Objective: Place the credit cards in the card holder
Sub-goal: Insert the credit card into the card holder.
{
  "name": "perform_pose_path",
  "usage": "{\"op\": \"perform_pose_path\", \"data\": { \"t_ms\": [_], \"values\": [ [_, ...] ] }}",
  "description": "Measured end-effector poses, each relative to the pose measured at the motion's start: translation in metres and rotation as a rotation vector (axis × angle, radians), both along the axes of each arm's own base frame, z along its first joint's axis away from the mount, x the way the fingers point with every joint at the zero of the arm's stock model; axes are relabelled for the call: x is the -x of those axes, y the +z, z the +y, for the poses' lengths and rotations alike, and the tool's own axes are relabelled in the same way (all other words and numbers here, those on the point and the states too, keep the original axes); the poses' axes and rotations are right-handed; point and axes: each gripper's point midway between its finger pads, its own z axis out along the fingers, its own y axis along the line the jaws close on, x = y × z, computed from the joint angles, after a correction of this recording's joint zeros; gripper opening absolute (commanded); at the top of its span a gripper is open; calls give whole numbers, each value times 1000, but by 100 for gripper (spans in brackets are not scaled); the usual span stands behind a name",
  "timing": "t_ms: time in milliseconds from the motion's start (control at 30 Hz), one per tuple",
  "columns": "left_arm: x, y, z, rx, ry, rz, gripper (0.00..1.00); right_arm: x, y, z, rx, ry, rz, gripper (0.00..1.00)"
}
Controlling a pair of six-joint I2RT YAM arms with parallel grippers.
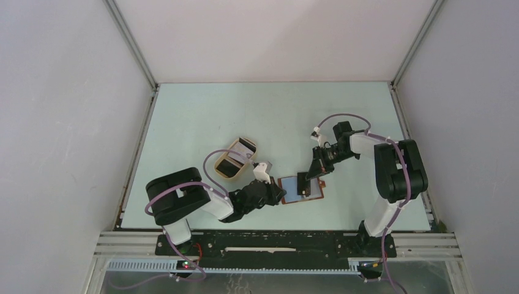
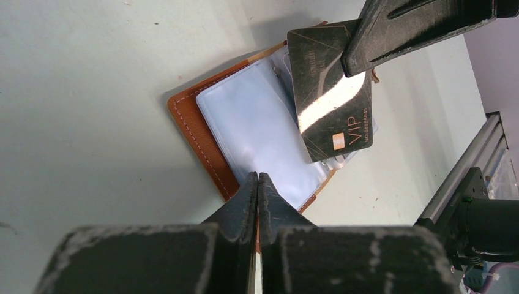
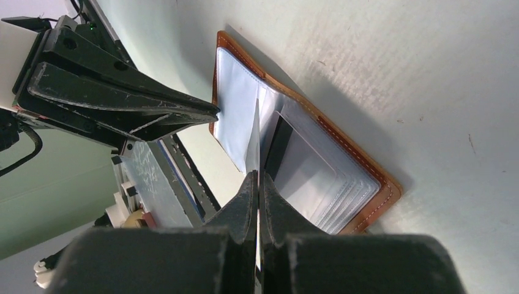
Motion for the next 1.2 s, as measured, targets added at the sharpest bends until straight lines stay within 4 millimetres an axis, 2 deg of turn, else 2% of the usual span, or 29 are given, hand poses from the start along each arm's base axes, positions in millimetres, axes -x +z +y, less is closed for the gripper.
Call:
{"op": "perform_pose_path", "data": {
  "t_ms": [333, 633, 1200],
  "values": [
    [0, 0, 0, 0, 0, 0, 3, 6, -3, -2, 23, 1, 46, 0],
    [0, 0, 0, 0, 0, 0, 3, 12, -8, 5, 35, 29, 97, 0],
    [0, 0, 0, 0, 0, -1, 3, 11, -13, 10, 80, 25, 140, 0]
  ]
}}
